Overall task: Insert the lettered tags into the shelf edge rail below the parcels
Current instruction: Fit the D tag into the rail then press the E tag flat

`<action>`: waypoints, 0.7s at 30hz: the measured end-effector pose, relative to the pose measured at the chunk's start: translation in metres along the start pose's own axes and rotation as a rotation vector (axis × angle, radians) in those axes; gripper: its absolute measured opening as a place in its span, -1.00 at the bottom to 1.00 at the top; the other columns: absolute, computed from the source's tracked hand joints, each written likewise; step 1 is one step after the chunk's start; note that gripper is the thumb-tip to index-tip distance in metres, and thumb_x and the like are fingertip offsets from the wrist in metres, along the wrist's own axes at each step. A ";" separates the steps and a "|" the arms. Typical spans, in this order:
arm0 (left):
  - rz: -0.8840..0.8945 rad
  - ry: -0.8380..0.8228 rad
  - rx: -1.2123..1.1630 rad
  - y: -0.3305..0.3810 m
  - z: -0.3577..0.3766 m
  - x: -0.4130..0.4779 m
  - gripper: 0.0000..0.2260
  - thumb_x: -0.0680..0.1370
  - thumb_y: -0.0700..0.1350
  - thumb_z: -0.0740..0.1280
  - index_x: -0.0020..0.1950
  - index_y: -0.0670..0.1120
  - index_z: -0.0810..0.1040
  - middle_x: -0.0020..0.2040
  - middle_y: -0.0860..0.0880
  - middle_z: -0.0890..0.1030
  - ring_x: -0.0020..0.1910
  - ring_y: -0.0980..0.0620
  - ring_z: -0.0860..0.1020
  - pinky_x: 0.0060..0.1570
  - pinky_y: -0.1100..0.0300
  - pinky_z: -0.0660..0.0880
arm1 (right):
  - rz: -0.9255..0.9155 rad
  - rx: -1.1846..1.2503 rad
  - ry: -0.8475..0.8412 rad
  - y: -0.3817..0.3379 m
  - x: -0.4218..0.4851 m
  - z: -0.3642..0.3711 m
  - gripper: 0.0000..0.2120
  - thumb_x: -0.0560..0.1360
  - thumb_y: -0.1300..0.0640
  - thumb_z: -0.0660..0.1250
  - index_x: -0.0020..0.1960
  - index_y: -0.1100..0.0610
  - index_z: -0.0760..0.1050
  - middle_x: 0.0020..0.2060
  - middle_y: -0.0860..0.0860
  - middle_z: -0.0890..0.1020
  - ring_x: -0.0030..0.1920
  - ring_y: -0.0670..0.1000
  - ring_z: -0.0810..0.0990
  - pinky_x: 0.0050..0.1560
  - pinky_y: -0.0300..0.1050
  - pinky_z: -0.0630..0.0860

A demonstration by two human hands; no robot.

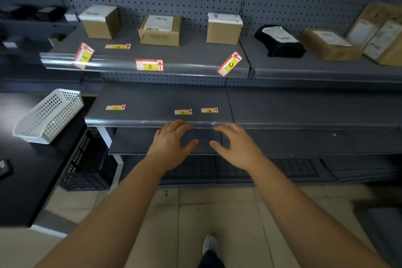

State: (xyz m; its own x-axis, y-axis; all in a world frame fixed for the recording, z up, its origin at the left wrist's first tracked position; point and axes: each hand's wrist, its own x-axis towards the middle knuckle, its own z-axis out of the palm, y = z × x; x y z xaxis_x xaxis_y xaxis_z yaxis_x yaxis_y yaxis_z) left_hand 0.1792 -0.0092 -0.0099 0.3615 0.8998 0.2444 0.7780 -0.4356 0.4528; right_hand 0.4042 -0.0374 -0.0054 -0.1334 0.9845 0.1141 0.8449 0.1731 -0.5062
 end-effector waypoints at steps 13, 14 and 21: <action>-0.111 -0.073 -0.021 -0.031 0.097 0.132 -0.64 0.52 0.10 0.30 0.28 0.01 0.45 0.27 0.03 0.46 0.23 -0.01 0.39 0.27 0.02 0.26 | 0.038 0.041 -0.090 0.125 0.124 0.027 -0.54 0.50 -0.21 0.26 0.33 -0.02 0.45 0.17 -0.07 0.50 0.20 -0.03 0.46 0.20 0.01 0.47; -0.117 -0.071 -0.025 -0.036 0.105 0.138 -0.65 0.52 0.09 0.31 0.27 0.00 0.47 0.25 0.02 0.47 0.22 -0.02 0.40 0.26 0.02 0.26 | 0.031 0.036 -0.095 0.132 0.131 0.031 -0.54 0.50 -0.20 0.26 0.32 -0.01 0.46 0.16 -0.06 0.51 0.18 -0.02 0.48 0.17 0.02 0.49; -0.146 -0.107 -0.027 -0.073 0.153 0.174 -0.59 0.47 0.13 0.28 0.24 -0.06 0.51 0.23 -0.03 0.52 0.19 -0.08 0.46 0.19 -0.13 0.39 | 0.061 0.030 -0.110 0.172 0.167 0.067 -0.57 0.51 -0.14 0.31 0.30 0.04 0.48 0.18 -0.01 0.54 0.18 0.04 0.52 0.13 -0.04 0.48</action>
State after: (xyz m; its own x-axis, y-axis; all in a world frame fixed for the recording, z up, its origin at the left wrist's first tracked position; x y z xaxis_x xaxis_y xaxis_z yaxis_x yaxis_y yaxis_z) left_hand 0.2641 0.1833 -0.1310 0.2993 0.9507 0.0819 0.8127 -0.2989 0.5002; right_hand 0.4922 0.1589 -0.1309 -0.1395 0.9902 -0.0118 0.8377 0.1116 -0.5346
